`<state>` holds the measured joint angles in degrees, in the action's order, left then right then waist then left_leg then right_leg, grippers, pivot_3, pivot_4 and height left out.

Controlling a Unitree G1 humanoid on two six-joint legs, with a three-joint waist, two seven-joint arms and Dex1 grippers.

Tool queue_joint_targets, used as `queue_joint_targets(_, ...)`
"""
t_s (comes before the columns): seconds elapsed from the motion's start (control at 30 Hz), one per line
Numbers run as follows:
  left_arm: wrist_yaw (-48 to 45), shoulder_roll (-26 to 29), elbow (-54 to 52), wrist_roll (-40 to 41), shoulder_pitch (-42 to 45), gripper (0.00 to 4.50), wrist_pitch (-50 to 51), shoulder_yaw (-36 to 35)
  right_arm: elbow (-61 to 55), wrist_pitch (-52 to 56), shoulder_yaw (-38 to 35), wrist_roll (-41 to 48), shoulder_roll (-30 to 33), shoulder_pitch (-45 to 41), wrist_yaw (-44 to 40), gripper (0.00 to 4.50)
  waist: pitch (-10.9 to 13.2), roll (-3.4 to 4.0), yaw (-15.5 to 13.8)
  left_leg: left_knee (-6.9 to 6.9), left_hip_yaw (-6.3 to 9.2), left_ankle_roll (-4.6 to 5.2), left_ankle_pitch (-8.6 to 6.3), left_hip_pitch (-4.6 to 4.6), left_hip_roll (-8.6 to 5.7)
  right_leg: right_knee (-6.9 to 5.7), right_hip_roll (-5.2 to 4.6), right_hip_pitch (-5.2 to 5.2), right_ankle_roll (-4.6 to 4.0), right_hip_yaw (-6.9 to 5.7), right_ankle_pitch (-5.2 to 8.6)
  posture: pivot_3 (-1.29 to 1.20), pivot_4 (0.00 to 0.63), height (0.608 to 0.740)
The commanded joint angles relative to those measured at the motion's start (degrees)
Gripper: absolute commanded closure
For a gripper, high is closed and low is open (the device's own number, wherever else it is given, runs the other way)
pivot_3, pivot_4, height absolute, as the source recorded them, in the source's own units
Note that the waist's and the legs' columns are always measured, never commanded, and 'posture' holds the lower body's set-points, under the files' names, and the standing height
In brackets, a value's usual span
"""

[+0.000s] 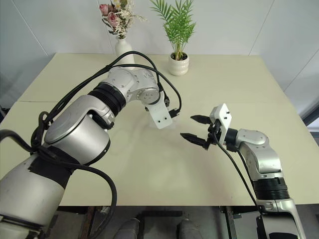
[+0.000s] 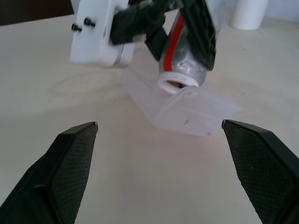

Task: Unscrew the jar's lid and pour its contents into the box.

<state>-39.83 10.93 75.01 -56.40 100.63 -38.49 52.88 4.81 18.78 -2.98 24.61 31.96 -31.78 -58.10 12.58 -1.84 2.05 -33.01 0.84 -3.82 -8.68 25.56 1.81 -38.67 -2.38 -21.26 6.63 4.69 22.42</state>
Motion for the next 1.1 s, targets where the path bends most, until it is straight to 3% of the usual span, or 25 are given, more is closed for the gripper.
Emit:
queue_joint_targets(0.03,1.7,0.0,0.0,-1.1,4.3,2.00,1.3,0.0,-2.3,-0.7,-1.7,1.5,-0.3,-0.2,0.4,0.01,0.0,0.00,0.0,0.01,-0.07,0.00,0.00,0.00,-0.01,-0.02,0.00,-0.02,0.01,0.09,0.00,0.00,0.150,0.740)
queue_joint_targets(0.37,-0.9,1.6,-0.6,2.0,5.1,2.00,-2.6,-3.4,-1.9,0.3,-1.7,2.1,0.3,-1.3,0.3,0.01,0.0,0.00,-0.3,-0.09,-0.19,0.05,-0.03,0.00,-0.03,-0.19,-0.01,-0.08,0.07,0.27,0.03,0.00,0.150,0.740)
queue_joint_targets(0.67,-4.7,8.4,-0.2,7.5,0.0,2.00,-2.1,-9.6,-2.1,1.9,-1.2,2.3,0.6,-2.2,-0.3,0.01,0.0,0.00,-0.1,-0.25,-0.28,0.05,-0.01,-0.08,0.00,-0.53,0.01,-0.15,0.07,0.37,0.04,0.00,0.150,0.740)
queue_joint_targets(0.73,-6.8,9.5,-0.4,11.0,-1.3,2.00,-1.8,-12.8,-2.3,2.2,-0.9,2.4,0.6,-2.3,-0.4,0.01,0.0,-0.01,-0.3,-0.35,-0.28,0.06,-0.01,-0.05,-0.01,-0.60,0.00,-0.15,0.07,0.36,0.04,0.00,0.150,0.740)
queue_joint_targets(0.9,-17.7,9.6,-0.3,28.1,-5.9,2.00,6.7,-28.7,-2.6,2.7,-0.8,2.3,0.5,-1.9,-0.4,0.01,0.0,0.00,-0.4,-0.59,-0.28,0.06,-0.01,-0.04,0.00,-0.82,0.01,-0.15,0.08,0.35,0.04,0.00,0.150,0.740)
queue_joint_targets(1.1,-22.1,9.9,-4.2,44.9,-12.1,2.00,17.8,-44.9,-3.6,3.4,-1.1,2.5,0.8,-1.0,-0.3,0.01,0.0,0.00,0.1,-1.00,-0.24,0.11,-0.02,-0.05,0.02,-1.20,0.03,-0.13,0.08,0.33,0.04,0.00,0.150,0.740)
